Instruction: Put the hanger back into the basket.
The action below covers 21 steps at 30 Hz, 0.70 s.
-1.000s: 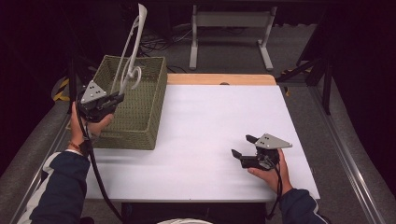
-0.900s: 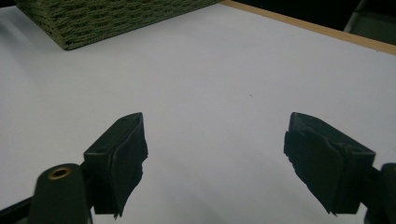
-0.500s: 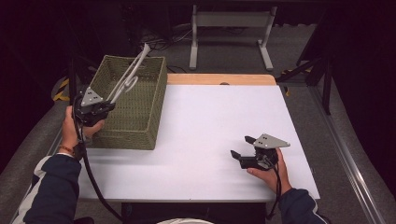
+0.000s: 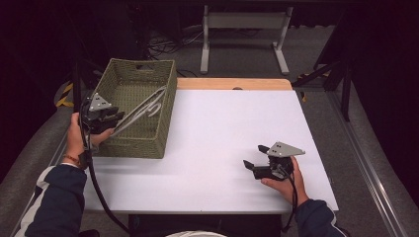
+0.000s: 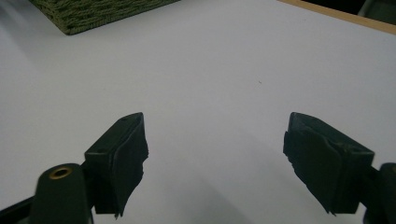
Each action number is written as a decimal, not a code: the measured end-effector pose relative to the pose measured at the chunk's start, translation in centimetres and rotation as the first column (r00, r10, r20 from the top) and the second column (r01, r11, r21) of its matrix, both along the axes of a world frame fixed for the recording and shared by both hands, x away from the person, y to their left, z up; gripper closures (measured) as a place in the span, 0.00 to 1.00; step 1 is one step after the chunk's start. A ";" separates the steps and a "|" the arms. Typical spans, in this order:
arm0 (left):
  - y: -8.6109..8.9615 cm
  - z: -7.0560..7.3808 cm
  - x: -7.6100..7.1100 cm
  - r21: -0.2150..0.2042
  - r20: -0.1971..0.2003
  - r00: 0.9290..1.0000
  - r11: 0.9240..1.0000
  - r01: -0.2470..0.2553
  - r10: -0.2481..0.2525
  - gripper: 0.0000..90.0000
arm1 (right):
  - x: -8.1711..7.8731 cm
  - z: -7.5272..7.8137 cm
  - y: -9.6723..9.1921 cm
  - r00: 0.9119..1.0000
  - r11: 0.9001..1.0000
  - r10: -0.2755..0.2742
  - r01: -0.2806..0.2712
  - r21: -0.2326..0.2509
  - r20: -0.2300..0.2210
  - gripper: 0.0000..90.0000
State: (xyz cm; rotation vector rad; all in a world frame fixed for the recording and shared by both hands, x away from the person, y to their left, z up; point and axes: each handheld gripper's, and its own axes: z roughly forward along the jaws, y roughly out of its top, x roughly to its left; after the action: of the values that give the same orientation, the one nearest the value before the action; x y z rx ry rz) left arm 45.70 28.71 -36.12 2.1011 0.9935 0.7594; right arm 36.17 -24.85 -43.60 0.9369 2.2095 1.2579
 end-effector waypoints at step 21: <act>-4.4 1.4 -5.6 -0.154 0.281 0.938 0.955 0.255 -0.206 0.53 | -0.1 0.2 -0.1 1.000 1.000 -0.014 0.014 -0.008 0.022 0.23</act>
State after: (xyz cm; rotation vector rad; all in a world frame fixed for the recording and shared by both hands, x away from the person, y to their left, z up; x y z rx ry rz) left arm 40.06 24.35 -34.67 1.8555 0.6341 0.7668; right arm 36.07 -24.99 -43.39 0.9294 2.1867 1.2460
